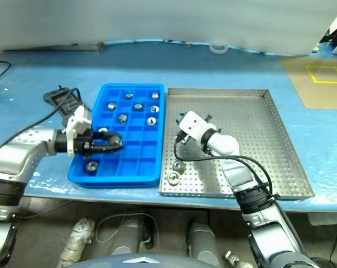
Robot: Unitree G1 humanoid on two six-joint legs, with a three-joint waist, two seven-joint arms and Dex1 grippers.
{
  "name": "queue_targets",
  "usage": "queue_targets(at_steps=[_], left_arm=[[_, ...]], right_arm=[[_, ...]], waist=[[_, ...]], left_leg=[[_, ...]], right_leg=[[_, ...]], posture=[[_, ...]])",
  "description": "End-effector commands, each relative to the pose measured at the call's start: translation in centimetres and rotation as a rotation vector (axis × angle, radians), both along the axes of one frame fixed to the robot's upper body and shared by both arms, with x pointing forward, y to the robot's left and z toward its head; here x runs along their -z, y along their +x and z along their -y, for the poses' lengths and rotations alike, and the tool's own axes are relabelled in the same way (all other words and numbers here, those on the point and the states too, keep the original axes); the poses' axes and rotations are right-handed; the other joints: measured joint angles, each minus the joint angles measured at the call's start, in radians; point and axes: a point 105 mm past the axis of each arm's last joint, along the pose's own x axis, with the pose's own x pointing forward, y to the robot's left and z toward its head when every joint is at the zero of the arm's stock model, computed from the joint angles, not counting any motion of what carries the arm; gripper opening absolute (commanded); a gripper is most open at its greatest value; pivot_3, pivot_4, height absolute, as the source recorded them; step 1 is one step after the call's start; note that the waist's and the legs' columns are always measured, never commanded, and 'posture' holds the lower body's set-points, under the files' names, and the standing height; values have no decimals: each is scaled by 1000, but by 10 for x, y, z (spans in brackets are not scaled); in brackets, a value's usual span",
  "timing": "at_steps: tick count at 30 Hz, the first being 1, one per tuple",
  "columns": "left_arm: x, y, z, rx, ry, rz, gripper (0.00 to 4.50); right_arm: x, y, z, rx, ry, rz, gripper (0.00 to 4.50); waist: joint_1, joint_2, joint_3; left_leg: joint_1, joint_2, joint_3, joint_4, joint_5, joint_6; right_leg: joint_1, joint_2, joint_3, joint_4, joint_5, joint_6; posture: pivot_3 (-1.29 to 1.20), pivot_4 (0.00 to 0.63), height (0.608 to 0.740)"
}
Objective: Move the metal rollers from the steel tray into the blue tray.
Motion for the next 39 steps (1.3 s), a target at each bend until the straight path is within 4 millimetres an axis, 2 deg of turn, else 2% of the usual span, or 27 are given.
queue_targets(at_steps=[1, 3, 5, 7, 11, 15, 20, 24, 26, 30, 35, 39], left_arm=[[-3, 5, -13, -30, 44, 42, 1745], [-8, 10, -22, -72, 22, 43, 1745], [-12, 27, -42, -207, 0, 78, 1745], [-18, 34, -46, -261, -58, 85, 1745], [-14, 30, -40, -233, -67, 70, 1745], [0, 17, -32, -181, -48, 18, 1745], [8, 19, -25, -187, -53, 8, 1745], [26, 18, -20, -187, -16, -19, 1745], [28, 20, -18, -193, -38, -26, 2486], [24, 22, -8, -172, -65, 11, 3670], [8, 24, 1, -126, -101, 45, 3670], [-4, 23, 14, -76, -128, 74, 3670]], right_arm=[[-12, -4, -3, -8, 23, 50, 1032], [-12, -4, -3, -6, 24, 50, 1032], [-11, -4, -1, 2, 25, 48, 1032], [-10, -4, -1, 3, 26, 43, 1032], [-11, -4, -6, -12, 29, 44, 1032], [-12, -2, -6, -13, 23, 47, 1032], [-12, -2, -5, -11, 21, 47, 1032], [-12, -1, -4, -12, 19, 49, 1032], [-13, -2, -4, -10, 19, 50, 1032], [-11, -5, 0, -10, 10, 37, 1032], [-6, -21, 2, -95, -27, -28, 1032], [9, -46, 11, -240, -184, -103, 1032]], waist=[[-1, 0, 0], [-1, 0, 0], [-1, 0, 0], [-2, 0, 0], [1, -1, 0], [1, -1, 0], [1, -1, 0], [1, -1, 0], [1, 0, -1], [3, 1, -1], [6, 1, -1], [12, 1, -1]], left_leg=[[0, 0, 0, 0, 0, 0], [0, 1, 0, 0, 0, 0], [1, 1, 0, 0, 0, 0], [1, 1, 0, 0, 0, -1], [2, 0, 0, 0, 0, 0], [2, 1, 0, 0, 0, 0], [2, 1, 0, 0, 0, 0], [5, 1, 0, 0, 0, 0], [5, 1, 0, 0, 0, 0], [7, 1, 0, -1, 0, 0], [11, 1, 0, -1, 0, 0], [8, 1, 0, -1, -1, 2]], right_leg=[[0, 1, 0, 0, 0, 0], [0, 1, 0, 0, 0, 0], [0, 1, 0, 0, 0, 0], [0, 1, 0, 1, 0, 0], [1, 1, 0, 0, 0, 0], [1, 1, 0, 1, 0, 0], [1, 1, 0, 1, 0, 0], [3, 1, 1, 1, 0, 0], [4, 1, 1, 1, 0, 0], [5, 1, 1, 2, 0, 0], [8, 1, 0, 2, 0, 0], [8, 1, 0, 0, 0, 0]], posture=[[-112, 150, 740], [-116, 150, 740], [-109, 150, 740], [-109, 150, 740], [-101, 150, 740], [-95, 150, 740], [-95, 150, 740], [-99, 150, 740], [-99, 150, 740], [-117, 150, 740], [-122, 150, 740], [-121, 150, 740]])
